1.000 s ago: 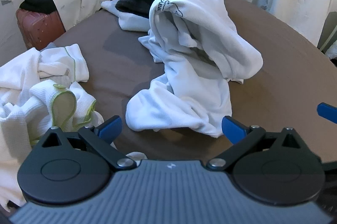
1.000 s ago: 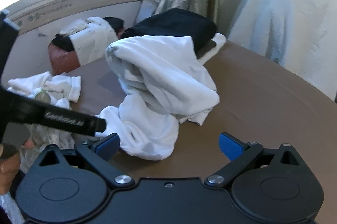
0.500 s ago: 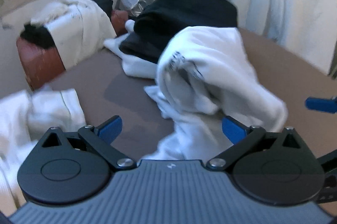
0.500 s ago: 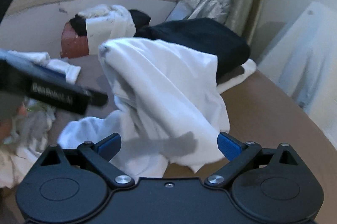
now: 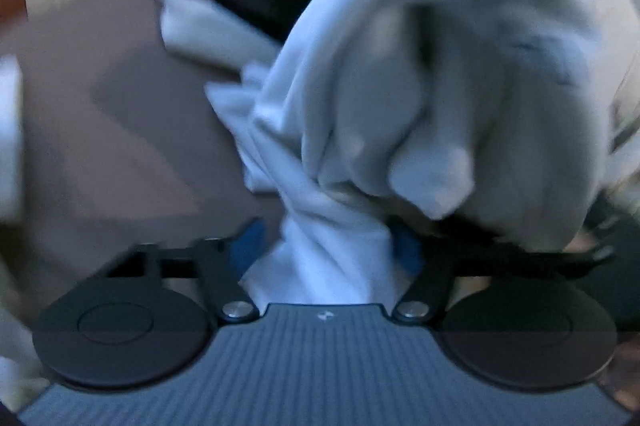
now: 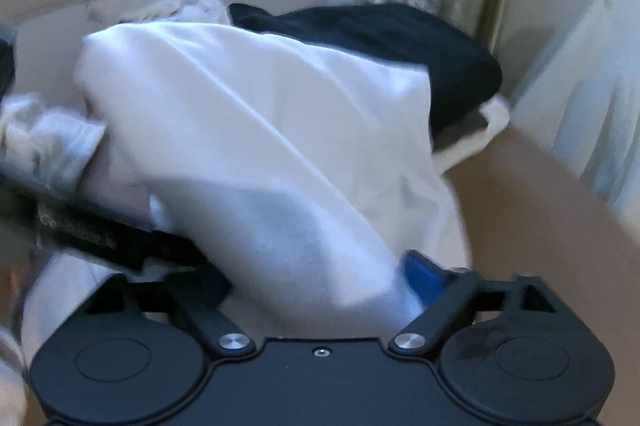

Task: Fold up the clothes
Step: 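Grasp the white T-shirt with both grippers and lift it off the table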

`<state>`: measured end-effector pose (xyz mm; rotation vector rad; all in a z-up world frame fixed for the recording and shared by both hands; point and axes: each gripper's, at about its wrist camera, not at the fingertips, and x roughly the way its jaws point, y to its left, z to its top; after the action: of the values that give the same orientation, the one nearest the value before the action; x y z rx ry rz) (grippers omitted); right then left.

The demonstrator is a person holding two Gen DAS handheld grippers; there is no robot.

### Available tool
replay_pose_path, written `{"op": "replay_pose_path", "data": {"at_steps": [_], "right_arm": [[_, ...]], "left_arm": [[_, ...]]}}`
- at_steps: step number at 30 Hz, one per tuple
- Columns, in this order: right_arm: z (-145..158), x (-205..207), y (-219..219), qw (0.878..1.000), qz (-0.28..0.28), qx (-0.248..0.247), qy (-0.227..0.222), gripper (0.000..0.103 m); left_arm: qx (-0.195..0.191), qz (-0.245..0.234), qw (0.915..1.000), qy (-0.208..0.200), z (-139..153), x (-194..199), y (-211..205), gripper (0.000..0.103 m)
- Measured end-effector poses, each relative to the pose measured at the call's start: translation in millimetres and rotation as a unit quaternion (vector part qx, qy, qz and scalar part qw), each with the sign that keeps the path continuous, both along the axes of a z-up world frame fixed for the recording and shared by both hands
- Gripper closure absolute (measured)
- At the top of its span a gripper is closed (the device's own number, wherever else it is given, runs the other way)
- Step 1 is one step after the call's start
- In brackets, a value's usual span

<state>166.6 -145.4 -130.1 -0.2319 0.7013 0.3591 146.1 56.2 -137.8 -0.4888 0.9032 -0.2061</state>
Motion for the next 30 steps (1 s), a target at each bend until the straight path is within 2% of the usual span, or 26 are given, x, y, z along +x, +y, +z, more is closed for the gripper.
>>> {"op": "replay_pose_path", "data": {"at_steps": [1, 2, 4, 8, 12, 16, 19, 22, 23, 26, 28, 29, 30], "right_arm": [[-7, 2, 0, 1.000, -0.012, 0.004, 0.008, 0.078], [-11, 2, 0, 0.999, -0.033, 0.002, 0.011, 0.086], [-12, -4, -5, 0.998, -0.057, 0.022, 0.005, 0.091], [6, -29, -25, 0.993, -0.105, 0.048, -0.029, 0.093], [33, -56, -50, 0.983, -0.154, 0.064, -0.072, 0.093], [52, -81, -71, 0.971, -0.195, 0.077, -0.113, 0.094], [59, -101, -92, 0.963, -0.219, 0.106, -0.114, 0.094], [49, -119, -113, 0.959, -0.239, 0.122, -0.093, 0.094], [43, -127, -117, 0.958, -0.245, 0.123, -0.084, 0.094], [24, -144, -127, 0.958, -0.255, 0.120, -0.055, 0.094], [15, -155, -136, 0.956, -0.267, 0.111, -0.050, 0.094], [14, -160, -139, 0.954, -0.275, 0.110, -0.051, 0.094], [15, -165, -142, 0.951, -0.283, 0.109, -0.055, 0.094]], "left_arm": [[-0.020, 0.004, 0.9998, 0.008, -6, 2, 1, 0.057], [-0.012, 0.007, 0.9999, 0.006, -7, 1, 0, 0.063], [0.028, -0.002, 0.9995, -0.012, -1, -3, -9, 0.069], [0.108, -0.007, 0.9928, -0.052, 14, -15, -34, 0.076], [0.175, -0.005, 0.9795, -0.099, 30, -27, -58, 0.080], [0.204, -0.009, 0.9681, -0.145, 52, -41, -67, 0.083], [0.215, -0.011, 0.9619, -0.169, 67, -51, -69, 0.084], [0.200, -0.012, 0.9661, -0.163, 70, -63, -67, 0.085], [0.186, -0.010, 0.9706, -0.152, 70, -73, -65, 0.085], [0.183, -0.014, 0.9736, -0.136, 60, -101, -65, 0.085], [0.230, -0.015, 0.9630, -0.139, 54, -105, -72, 0.086], [0.242, -0.017, 0.9592, -0.145, 55, -104, -75, 0.086], [0.234, -0.017, 0.9602, -0.152, 59, -106, -76, 0.086]]}}
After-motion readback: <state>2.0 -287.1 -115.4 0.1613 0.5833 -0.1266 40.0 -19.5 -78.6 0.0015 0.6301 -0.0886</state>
